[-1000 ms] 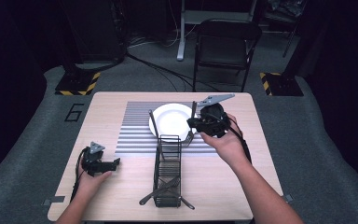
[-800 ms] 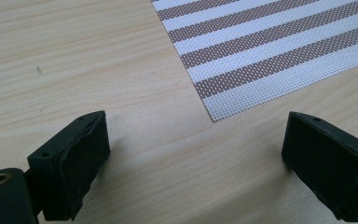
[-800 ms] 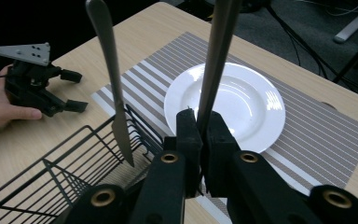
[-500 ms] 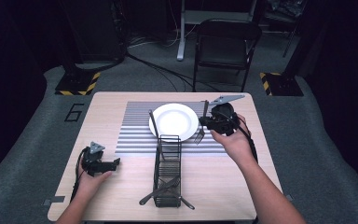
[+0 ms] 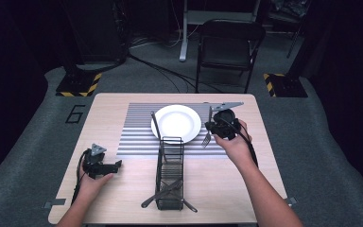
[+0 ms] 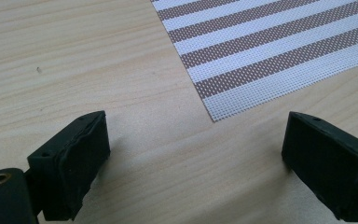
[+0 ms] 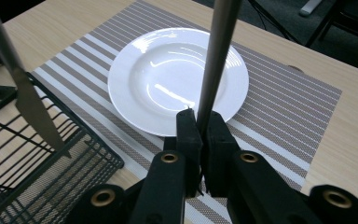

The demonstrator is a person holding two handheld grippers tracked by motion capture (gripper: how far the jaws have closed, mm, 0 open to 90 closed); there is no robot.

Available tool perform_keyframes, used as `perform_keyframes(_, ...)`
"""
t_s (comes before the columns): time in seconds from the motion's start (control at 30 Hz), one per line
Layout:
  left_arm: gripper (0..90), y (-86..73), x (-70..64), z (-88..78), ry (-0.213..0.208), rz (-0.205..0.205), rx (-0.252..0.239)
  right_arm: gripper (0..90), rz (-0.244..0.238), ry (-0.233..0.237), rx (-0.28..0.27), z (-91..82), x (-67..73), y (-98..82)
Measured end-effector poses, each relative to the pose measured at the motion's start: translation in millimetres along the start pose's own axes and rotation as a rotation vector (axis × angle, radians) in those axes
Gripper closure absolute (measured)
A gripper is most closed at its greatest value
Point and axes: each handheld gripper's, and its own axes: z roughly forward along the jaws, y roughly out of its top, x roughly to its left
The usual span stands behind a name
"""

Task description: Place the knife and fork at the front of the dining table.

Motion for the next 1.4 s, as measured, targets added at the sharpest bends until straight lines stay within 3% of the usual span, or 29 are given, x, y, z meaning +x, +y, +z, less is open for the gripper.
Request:
perform_keyframes(0.13,7.4,0.0,0.0,0.0,0.000,0.000,0.000,87.1,0.032,-0.013,0.017,9.9,-3.3,-8.4)
perform_keyframes(0.3,7.4,0.0,0.0,0.0,0.000,0.000,0.000,87.2,0.022,-0.028,0.031,20.1,-7.9,-16.7)
perform_keyframes(0.67,7.4,0.0,0.0,0.0,0.000,0.000,0.000,87.1,0.054,-0.045,0.050,39.7,-17.0,-34.2)
perform_keyframes(0.9,7.4,0.0,0.0,0.0,0.000,0.000,0.000,87.1,0.073,-0.035,0.062,46.2,-21.7,-37.9)
perform_keyframes(1.4,7.4,0.0,0.0,0.1,0.000,0.000,-0.002,85.5,0.106,-0.076,0.047,64.3,-31.9,-40.1)
